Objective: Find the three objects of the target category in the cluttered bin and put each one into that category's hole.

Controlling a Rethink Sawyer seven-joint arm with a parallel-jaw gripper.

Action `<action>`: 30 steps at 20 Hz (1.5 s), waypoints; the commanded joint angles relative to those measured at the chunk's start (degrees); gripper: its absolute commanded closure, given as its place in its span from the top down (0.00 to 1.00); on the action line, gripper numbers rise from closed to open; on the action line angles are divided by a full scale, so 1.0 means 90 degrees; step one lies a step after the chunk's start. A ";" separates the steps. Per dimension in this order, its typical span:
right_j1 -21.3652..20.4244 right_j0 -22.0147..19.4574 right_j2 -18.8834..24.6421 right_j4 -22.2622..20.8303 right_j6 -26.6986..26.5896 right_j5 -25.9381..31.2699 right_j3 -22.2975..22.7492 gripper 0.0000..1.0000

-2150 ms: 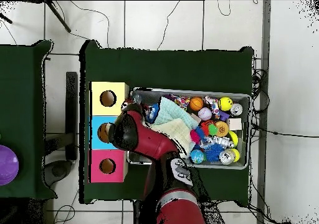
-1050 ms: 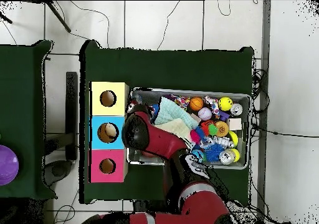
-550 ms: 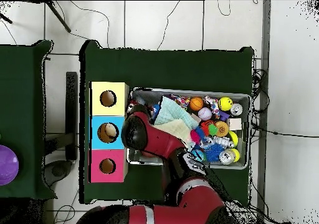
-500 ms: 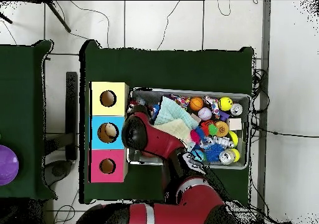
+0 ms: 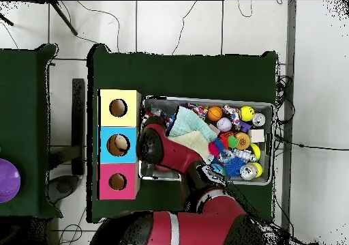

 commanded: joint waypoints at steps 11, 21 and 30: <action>-0.0353 -0.0813 0.0971 -0.0770 0.1267 0.0648 0.0534 1.00; -0.0923 -0.1281 0.1197 -0.1140 0.1120 0.1000 0.1089 1.00; -0.0179 -0.0716 0.0689 -0.0774 0.1008 0.0696 0.0098 1.00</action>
